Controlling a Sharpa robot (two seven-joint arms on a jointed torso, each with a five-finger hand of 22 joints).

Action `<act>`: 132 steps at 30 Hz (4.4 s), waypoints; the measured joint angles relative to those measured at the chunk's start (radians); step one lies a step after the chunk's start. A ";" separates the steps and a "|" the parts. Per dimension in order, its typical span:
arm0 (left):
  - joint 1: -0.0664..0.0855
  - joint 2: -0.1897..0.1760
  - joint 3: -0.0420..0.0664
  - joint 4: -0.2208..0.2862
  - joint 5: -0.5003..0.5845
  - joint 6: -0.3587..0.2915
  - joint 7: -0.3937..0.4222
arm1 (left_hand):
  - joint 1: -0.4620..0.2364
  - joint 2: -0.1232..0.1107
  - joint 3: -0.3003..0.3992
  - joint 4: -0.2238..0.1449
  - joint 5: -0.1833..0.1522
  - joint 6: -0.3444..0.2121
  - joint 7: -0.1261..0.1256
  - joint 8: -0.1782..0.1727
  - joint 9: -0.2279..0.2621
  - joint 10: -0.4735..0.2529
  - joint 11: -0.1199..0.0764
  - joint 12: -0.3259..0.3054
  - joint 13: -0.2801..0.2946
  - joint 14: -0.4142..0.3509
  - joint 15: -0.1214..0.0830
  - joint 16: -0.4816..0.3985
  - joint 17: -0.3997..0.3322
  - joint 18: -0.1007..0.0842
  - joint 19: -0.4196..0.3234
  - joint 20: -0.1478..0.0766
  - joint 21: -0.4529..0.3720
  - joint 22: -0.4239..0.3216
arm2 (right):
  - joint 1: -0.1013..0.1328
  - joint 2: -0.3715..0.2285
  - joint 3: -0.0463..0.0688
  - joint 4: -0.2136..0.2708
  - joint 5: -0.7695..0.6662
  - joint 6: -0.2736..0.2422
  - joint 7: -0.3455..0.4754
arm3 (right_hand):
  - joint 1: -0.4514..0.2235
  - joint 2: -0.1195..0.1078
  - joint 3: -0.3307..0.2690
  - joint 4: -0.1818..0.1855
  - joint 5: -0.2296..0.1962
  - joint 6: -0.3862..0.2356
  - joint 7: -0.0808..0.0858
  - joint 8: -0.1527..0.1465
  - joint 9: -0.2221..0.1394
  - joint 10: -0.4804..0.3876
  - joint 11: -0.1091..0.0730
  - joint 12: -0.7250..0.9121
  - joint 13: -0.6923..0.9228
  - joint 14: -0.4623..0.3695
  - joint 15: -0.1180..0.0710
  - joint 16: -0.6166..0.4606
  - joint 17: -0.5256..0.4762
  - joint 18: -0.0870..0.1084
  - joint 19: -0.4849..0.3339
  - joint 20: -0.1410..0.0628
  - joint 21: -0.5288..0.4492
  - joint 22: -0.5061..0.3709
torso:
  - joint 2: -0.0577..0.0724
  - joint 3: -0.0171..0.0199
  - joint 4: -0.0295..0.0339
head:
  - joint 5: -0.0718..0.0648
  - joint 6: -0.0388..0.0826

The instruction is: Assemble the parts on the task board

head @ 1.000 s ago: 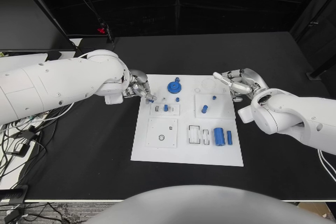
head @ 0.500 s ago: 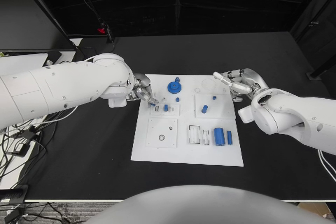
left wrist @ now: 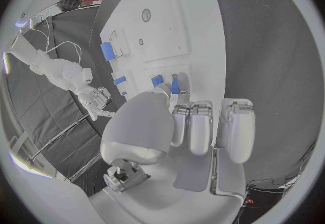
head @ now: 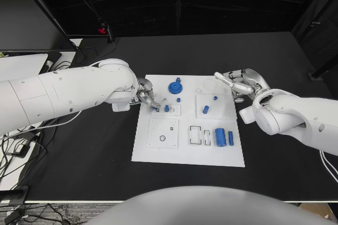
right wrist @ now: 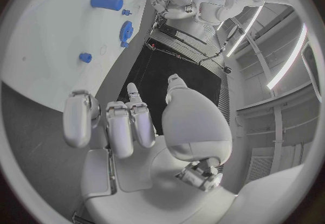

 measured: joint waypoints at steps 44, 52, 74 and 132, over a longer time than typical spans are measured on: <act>-0.006 0.018 0.001 -0.018 0.001 0.044 0.015 | 0.000 0.000 0.008 0.005 0.002 -0.002 -0.002 -0.004 -0.001 0.000 0.000 -0.002 0.000 -0.001 0.002 0.000 0.000 0.000 0.000 0.000 0.000 0.000 | 0.000 0.005 0.000 0.000 0.002 0.000 0.002 | 0.000 0.000 0.000 0.000 0.000 0.000 0.000 0.000 0.000 0.000 0.000 0.000 0.000 0.000 0.000 0.000 0.000 0.000 0.000 0.000 0.000 0.000 | 0.000 -0.0002 0.0002 | 0.000 0.000; -0.007 0.021 0.002 -0.025 0.002 0.046 0.016 | 0.000 0.000 0.008 0.005 0.002 -0.002 -0.002 -0.004 0.000 0.000 0.000 -0.002 0.000 -0.001 0.002 0.000 0.000 0.000 0.000 0.000 0.000 0.000 | 0.000 0.005 0.000 0.000 0.004 0.000 0.003 | 0.000 0.000 0.000 0.000 0.000 0.000 0.000 0.000 0.000 0.000 0.000 0.000 0.000 0.000 0.000 0.000 0.000 0.000 0.000 0.000 0.000 0.000 | 0.000 -0.0001 0.0002 | 0.000 0.000; -0.010 0.026 0.001 -0.038 0.002 0.032 0.021 | 0.000 0.000 0.012 0.008 0.000 0.000 0.000 -0.008 0.000 -0.002 0.002 0.001 0.000 -0.001 0.002 0.000 0.000 0.000 0.000 0.000 0.000 0.000 | 0.000 0.004 0.000 -0.001 0.005 0.000 0.004 | 0.000 0.000 0.000 0.000 0.000 0.000 0.000 0.000 0.000 0.000 0.000 0.000 0.000 0.000 0.000 0.000 0.001 0.000 0.000 0.000 0.000 0.000 | -0.001 0.0001 0.0008 | 0.001 0.000; -0.015 0.030 0.005 -0.041 0.004 0.054 0.006 | -0.276 0.017 -0.176 -0.006 -0.118 -0.028 -0.002 0.003 0.008 -0.002 0.008 -0.008 -0.002 -0.003 0.004 0.000 0.000 0.000 0.000 0.007 0.000 0.001 | 0.000 0.003 0.000 -0.001 0.084 0.001 0.005 | -0.004 0.004 -0.005 0.000 0.000 0.003 0.003 0.000 0.000 0.000 0.000 0.000 0.000 0.000 0.000 0.000 0.000 0.000 0.000 0.000 0.000 0.000 | 0.000 -0.0002 0.0004 | -0.002 0.000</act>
